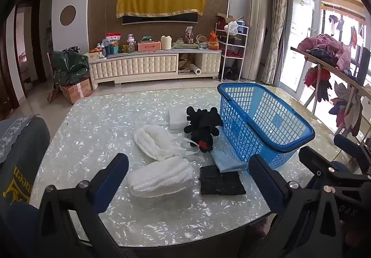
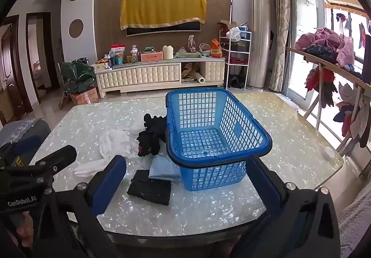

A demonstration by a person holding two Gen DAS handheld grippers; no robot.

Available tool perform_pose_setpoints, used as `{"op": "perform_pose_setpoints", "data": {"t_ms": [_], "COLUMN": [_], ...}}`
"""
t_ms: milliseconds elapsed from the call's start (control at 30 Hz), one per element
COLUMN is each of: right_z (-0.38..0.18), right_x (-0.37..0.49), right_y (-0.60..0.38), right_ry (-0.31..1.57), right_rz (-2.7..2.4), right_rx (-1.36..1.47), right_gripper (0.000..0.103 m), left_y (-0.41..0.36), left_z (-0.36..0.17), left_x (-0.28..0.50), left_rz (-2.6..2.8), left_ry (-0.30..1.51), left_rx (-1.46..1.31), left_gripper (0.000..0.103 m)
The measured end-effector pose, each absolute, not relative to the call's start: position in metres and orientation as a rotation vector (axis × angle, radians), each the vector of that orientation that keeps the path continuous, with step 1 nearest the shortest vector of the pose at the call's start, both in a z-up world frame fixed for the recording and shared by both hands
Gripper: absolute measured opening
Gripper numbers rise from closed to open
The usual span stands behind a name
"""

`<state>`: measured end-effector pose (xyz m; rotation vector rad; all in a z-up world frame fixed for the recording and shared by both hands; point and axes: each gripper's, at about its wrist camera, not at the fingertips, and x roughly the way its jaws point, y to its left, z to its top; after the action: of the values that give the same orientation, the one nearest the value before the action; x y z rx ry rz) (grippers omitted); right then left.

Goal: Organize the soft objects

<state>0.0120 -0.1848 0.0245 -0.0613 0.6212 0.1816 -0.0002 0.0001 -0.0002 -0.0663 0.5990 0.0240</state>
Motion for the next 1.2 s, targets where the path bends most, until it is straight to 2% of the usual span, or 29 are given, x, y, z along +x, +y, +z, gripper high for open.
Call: {"op": "perform_pose_setpoints", "data": {"t_ms": [1200], "right_z": [0.0213], "right_x": [0.0106], "right_y": [-0.186], "right_ry": [0.625], "right_rz": [0.182], "right_rx": [-0.063], "right_gripper": [0.103], "left_y": [-0.0066], "left_z": [-0.0029], "left_x": [-0.0023], "left_rz": [0.011], "left_ry": [0.608], "left_rx": [-0.066], "left_gripper": [0.103]}}
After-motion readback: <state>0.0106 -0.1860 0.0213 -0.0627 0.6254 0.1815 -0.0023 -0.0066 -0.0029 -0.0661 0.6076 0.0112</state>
